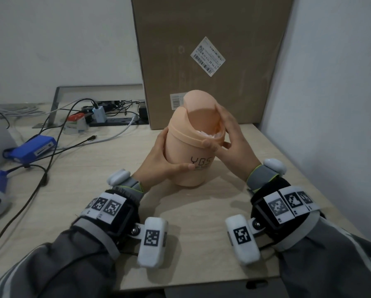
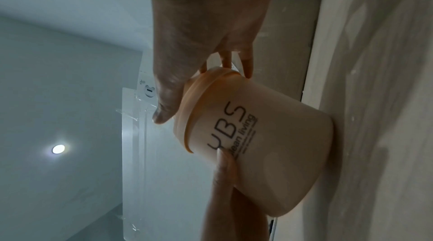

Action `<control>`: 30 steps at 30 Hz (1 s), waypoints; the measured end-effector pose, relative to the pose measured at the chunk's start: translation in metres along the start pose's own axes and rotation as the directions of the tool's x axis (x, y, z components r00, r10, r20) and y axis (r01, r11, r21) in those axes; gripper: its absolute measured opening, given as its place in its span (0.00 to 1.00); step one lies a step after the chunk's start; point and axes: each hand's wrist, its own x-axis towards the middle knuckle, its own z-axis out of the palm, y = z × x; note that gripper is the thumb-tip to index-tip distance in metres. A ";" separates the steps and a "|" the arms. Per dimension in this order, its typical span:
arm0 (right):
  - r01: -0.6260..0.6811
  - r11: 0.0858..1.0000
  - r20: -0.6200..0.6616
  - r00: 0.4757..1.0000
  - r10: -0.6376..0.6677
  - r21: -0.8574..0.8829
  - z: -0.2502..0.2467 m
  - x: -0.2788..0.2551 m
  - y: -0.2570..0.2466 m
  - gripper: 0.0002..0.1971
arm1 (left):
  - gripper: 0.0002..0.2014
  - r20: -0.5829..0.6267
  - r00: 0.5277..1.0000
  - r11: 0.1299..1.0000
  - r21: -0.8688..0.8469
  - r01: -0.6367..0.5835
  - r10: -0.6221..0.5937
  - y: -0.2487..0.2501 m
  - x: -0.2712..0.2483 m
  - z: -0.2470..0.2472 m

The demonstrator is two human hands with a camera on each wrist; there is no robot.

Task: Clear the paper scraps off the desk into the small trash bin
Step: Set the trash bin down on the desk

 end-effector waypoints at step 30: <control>-0.442 0.769 -0.086 0.841 0.534 0.461 -0.102 0.092 0.133 0.35 | 0.32 0.119 0.991 0.998 0.032 0.049 -0.052 -0.024 0.212 0.119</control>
